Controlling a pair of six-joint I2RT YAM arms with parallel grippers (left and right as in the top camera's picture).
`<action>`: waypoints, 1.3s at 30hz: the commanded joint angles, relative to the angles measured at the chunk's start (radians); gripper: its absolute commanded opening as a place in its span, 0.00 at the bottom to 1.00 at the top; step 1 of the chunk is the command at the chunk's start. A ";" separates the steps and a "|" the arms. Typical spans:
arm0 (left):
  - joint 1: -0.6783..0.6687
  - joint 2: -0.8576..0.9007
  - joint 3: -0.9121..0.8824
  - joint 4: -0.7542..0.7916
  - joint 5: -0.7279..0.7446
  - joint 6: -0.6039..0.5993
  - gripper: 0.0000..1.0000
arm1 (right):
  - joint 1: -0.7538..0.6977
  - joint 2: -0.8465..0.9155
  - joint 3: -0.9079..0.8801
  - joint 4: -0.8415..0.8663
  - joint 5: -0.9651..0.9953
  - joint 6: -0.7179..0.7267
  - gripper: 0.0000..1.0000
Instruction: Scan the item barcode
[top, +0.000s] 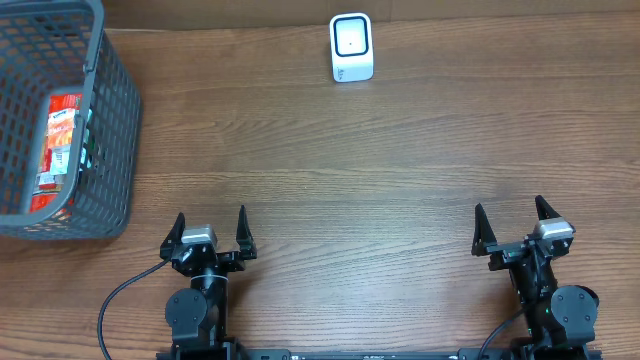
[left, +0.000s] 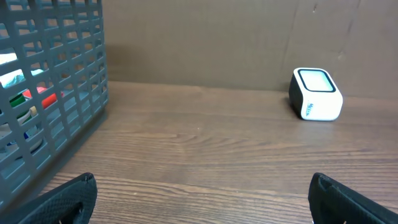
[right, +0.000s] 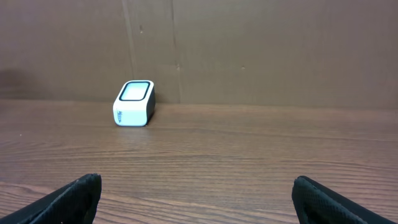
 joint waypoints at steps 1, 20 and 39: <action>-0.006 -0.003 -0.004 0.001 -0.011 0.049 1.00 | -0.002 -0.010 -0.010 0.003 0.002 -0.003 1.00; -0.006 -0.003 0.143 -0.189 0.061 -0.099 1.00 | -0.002 -0.010 -0.010 0.003 0.002 -0.003 1.00; -0.006 0.352 0.741 -0.681 0.362 -0.036 1.00 | -0.002 -0.010 -0.010 0.003 0.002 -0.003 1.00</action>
